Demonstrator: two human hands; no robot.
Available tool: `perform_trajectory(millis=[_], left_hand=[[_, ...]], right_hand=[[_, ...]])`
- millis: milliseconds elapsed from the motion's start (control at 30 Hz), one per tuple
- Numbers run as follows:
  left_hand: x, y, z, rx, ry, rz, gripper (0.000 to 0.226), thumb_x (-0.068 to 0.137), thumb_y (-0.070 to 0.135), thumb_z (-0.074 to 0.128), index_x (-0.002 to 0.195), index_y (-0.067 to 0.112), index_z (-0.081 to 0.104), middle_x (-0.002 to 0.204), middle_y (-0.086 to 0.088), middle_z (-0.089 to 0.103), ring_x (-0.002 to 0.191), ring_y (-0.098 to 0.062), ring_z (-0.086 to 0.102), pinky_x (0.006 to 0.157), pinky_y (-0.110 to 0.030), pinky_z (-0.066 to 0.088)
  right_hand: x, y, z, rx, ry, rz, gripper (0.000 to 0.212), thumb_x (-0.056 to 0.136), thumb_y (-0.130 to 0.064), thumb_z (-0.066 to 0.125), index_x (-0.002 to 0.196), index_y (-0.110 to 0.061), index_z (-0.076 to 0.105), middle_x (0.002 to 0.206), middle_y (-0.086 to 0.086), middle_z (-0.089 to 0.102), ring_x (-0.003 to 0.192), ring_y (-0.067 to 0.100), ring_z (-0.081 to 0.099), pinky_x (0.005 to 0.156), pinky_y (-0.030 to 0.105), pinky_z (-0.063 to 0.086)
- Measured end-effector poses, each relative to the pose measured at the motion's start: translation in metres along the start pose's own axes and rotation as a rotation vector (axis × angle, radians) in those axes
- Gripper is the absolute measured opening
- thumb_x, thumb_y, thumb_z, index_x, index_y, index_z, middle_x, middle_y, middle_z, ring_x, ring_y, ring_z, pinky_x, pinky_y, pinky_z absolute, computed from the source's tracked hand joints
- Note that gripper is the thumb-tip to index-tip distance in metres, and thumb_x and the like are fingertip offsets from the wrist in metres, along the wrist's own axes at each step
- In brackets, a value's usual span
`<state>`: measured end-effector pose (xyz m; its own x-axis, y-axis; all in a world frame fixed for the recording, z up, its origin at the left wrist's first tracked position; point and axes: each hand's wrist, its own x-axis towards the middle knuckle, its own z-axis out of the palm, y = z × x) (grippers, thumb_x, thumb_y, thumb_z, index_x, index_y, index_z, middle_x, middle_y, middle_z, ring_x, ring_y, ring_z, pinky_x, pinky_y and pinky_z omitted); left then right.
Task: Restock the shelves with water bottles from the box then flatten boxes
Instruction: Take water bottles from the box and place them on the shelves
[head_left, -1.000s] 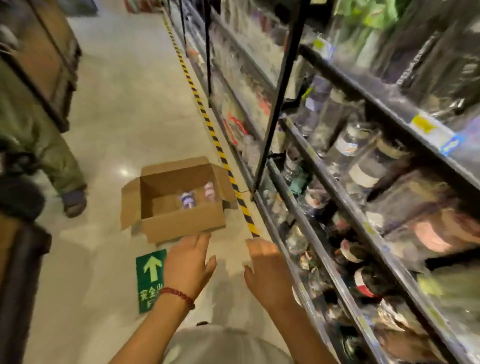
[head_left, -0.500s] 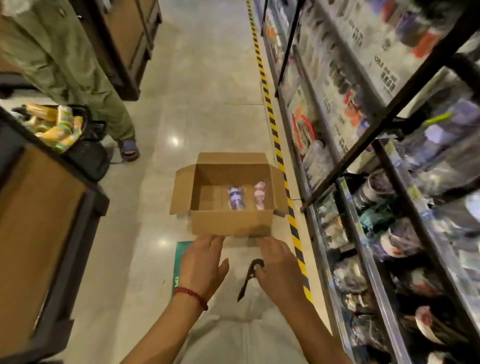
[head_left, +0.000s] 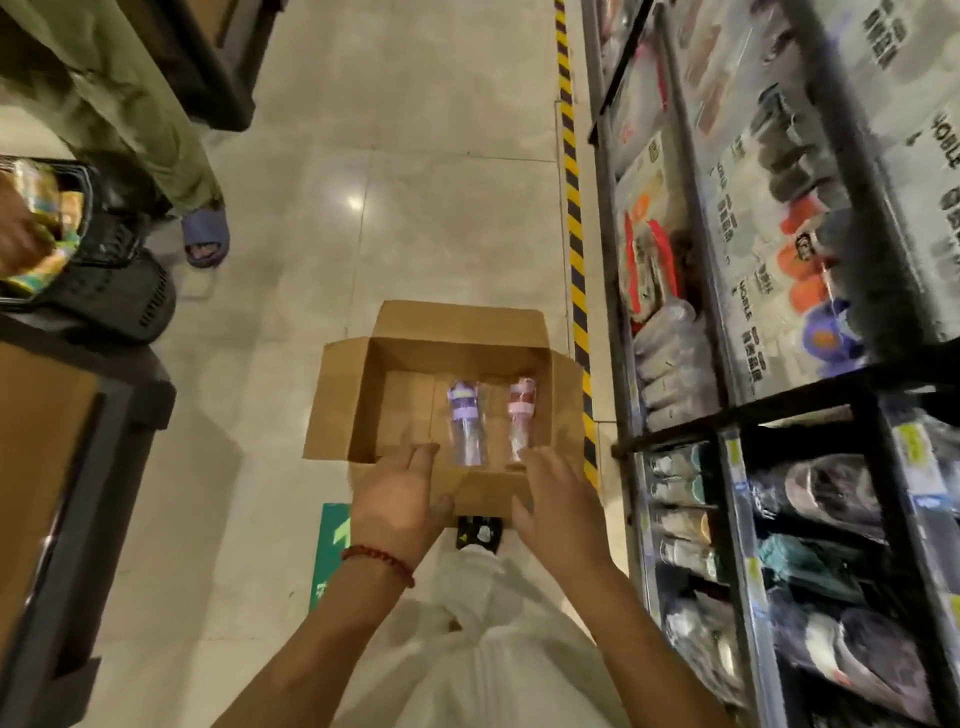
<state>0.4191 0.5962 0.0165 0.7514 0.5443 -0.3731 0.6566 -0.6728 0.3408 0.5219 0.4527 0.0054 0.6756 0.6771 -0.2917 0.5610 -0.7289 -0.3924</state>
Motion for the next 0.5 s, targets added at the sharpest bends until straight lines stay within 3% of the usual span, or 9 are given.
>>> perform_trajectory(millis=[100, 200, 267, 367, 500], left_hand=[[0.059, 0.007, 0.014, -0.09, 0.019, -0.022, 0.055, 0.076, 0.026, 0.072, 0.126, 0.011, 0.056, 0.121, -0.009, 0.061, 0.109, -0.028, 0.057, 0.087, -0.033, 0.047], [0.118, 0.005, 0.034, -0.072, -0.059, -0.054, 0.054, 0.084, 0.034, 0.064, 0.133, 0.02, 0.046, 0.129, -0.001, 0.054, 0.117, -0.019, 0.049, 0.094, -0.03, 0.042], [0.159, -0.003, 0.06, -0.06, -0.105, -0.064, 0.051, 0.086, 0.036, 0.061, 0.133, 0.022, 0.045, 0.129, 0.001, 0.053, 0.118, -0.017, 0.048, 0.095, -0.029, 0.042], [0.214, -0.025, 0.112, -0.061, -0.125, -0.053, 0.047, 0.086, 0.036, 0.061, 0.128, 0.021, 0.048, 0.123, -0.001, 0.057, 0.113, -0.018, 0.051, 0.089, -0.03, 0.044], [0.282, -0.057, 0.196, -0.019, -0.222, -0.045, 0.045, 0.087, 0.037, 0.059, 0.128, 0.022, 0.046, 0.123, 0.001, 0.056, 0.112, -0.018, 0.051, 0.087, -0.029, 0.043]], right_hand=[[0.057, 0.013, 0.009, -0.011, -0.103, 0.049, 0.045, 0.091, -0.023, 0.056, 0.134, -0.02, 0.044, 0.134, 0.002, 0.046, 0.122, 0.023, 0.044, 0.088, 0.03, 0.042], [0.109, 0.03, 0.035, 0.033, -0.108, 0.103, 0.043, 0.089, -0.021, 0.058, 0.131, -0.021, 0.048, 0.129, 0.002, 0.049, 0.119, 0.023, 0.046, 0.077, 0.027, 0.035], [0.142, 0.045, 0.066, 0.031, -0.135, 0.126, 0.044, 0.09, -0.022, 0.059, 0.132, -0.021, 0.047, 0.131, 0.002, 0.049, 0.119, 0.023, 0.047, 0.078, 0.026, 0.036], [0.19, 0.075, 0.123, 0.065, -0.197, 0.166, 0.044, 0.091, -0.026, 0.057, 0.133, -0.021, 0.044, 0.134, 0.004, 0.046, 0.12, 0.025, 0.044, 0.09, 0.034, 0.043], [0.244, 0.121, 0.206, 0.077, -0.222, 0.221, 0.033, 0.09, -0.023, 0.056, 0.122, -0.018, 0.052, 0.122, 0.006, 0.054, 0.111, 0.027, 0.05, 0.086, 0.039, 0.045]])
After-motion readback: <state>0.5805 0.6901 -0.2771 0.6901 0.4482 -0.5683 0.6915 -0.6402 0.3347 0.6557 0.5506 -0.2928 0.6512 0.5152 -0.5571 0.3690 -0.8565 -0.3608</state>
